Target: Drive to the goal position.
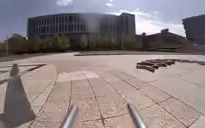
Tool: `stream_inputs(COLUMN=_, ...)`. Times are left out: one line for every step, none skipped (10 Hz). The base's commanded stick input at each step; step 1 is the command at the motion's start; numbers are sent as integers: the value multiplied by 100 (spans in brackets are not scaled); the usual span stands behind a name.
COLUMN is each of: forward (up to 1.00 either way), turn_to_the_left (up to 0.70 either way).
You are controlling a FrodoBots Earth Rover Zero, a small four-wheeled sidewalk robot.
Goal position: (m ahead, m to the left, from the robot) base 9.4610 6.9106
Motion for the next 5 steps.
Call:
stream_inputs(forward=70, turn_to_the_left=0)
stream_inputs(forward=70, turn_to_the_left=0)
stream_inputs(forward=70, turn_to_the_left=0)
stream_inputs(forward=70, turn_to_the_left=0)
stream_inputs(forward=70, turn_to_the_left=0)
